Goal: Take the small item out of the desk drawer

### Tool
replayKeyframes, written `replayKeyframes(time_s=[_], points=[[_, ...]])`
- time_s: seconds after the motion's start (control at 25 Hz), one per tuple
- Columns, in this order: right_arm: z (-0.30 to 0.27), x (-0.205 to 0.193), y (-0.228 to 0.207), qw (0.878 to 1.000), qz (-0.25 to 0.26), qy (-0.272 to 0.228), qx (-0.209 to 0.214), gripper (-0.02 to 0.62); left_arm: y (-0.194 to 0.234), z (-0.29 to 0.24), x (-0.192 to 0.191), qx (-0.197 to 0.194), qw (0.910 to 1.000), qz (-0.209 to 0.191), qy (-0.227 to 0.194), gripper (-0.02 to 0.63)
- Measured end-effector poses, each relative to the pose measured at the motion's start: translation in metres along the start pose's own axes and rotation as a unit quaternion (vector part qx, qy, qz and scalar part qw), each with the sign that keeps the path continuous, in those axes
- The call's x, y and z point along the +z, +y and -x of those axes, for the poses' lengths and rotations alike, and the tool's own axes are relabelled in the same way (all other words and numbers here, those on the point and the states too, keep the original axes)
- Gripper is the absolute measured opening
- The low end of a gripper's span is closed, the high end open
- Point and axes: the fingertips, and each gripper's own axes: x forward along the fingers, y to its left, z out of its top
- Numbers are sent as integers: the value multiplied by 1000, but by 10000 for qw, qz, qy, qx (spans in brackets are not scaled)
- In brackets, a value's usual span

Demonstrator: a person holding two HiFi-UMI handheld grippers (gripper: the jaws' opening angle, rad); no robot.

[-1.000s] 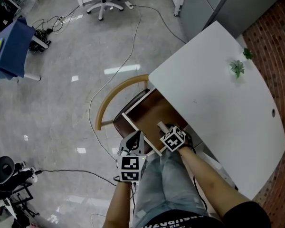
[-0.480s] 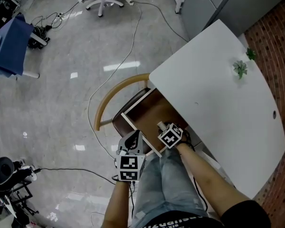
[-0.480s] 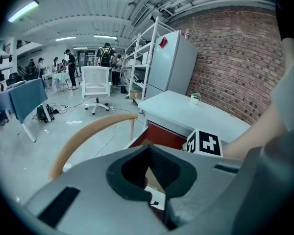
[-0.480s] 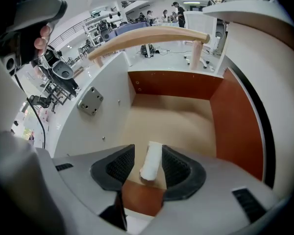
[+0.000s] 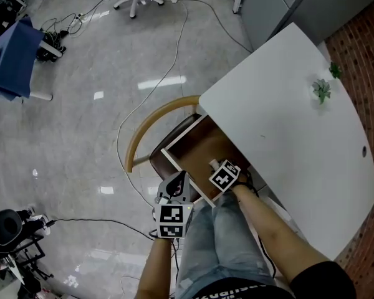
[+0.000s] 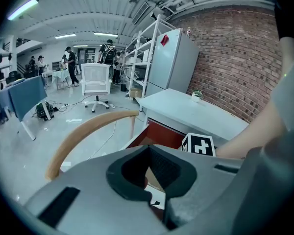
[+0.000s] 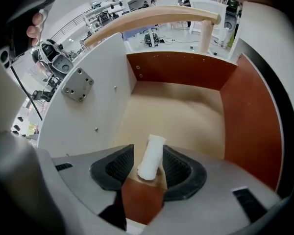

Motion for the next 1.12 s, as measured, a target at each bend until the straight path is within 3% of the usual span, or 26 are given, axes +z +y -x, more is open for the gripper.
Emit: replayKeyframes(time_s=[1.12], points=[[-46,-19,-12,9964,230,811,-63,173,15,-6,-13,184,9995,250,104,-3]])
